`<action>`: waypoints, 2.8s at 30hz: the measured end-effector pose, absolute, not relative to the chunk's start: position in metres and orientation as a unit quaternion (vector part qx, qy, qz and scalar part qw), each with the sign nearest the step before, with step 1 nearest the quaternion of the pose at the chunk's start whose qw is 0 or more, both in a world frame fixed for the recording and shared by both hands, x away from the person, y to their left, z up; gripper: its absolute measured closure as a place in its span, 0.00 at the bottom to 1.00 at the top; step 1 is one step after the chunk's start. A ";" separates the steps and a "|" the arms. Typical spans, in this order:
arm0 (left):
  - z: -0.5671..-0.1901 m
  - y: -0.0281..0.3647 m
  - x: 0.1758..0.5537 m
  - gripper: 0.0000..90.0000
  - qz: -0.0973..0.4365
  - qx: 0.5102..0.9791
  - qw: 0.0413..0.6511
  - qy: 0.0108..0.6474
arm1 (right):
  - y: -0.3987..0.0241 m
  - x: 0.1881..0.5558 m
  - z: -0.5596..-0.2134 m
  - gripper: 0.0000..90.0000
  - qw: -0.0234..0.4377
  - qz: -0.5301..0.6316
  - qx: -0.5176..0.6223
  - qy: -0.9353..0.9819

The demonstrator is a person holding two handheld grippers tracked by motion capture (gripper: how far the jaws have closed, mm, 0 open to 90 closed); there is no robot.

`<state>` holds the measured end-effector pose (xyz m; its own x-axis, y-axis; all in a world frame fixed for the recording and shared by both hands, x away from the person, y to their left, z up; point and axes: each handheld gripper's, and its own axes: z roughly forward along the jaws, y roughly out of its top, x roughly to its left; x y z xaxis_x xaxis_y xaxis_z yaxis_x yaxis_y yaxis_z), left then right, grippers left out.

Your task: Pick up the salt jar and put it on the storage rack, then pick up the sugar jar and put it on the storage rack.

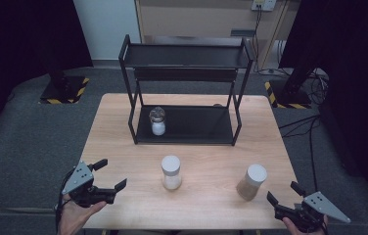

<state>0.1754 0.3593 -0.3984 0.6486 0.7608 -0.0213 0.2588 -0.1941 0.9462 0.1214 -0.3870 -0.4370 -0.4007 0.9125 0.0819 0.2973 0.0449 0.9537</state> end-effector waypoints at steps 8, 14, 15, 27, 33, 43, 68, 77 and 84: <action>-0.424 0.368 0.170 0.03 0.226 0.727 0.547 0.350 | -0.386 0.122 -0.437 0.06 0.298 0.515 0.458 0.660; -0.433 0.367 0.170 0.03 0.233 0.722 0.554 0.343 | -0.386 0.122 -0.437 0.06 0.299 0.514 0.458 0.661; -0.435 0.368 0.170 0.03 0.232 0.721 0.557 0.342 | -0.386 0.122 -0.437 0.06 0.299 0.514 0.458 0.660; -0.452 0.380 0.177 0.04 0.215 0.726 0.551 0.352 | -0.385 0.123 -0.437 0.06 0.298 0.513 0.459 0.661; -0.453 0.383 0.176 0.04 0.219 0.730 0.546 0.349 | -0.385 0.123 -0.437 0.06 0.298 0.514 0.456 0.663; -0.455 0.385 0.176 0.03 0.220 0.726 0.549 0.350 | -0.386 0.123 -0.437 0.06 0.297 0.514 0.455 0.663; -0.455 0.384 0.175 0.02 0.225 0.728 0.548 0.345 | -0.383 0.119 -0.436 0.04 0.305 0.518 0.455 0.657; -0.456 0.385 0.176 0.02 0.222 0.729 0.547 0.347 | -0.376 0.122 -0.423 0.03 0.298 0.521 0.446 0.663; -0.456 0.385 0.177 0.02 0.219 0.729 0.548 0.347 | -0.368 0.126 -0.402 0.03 0.281 0.543 0.420 0.671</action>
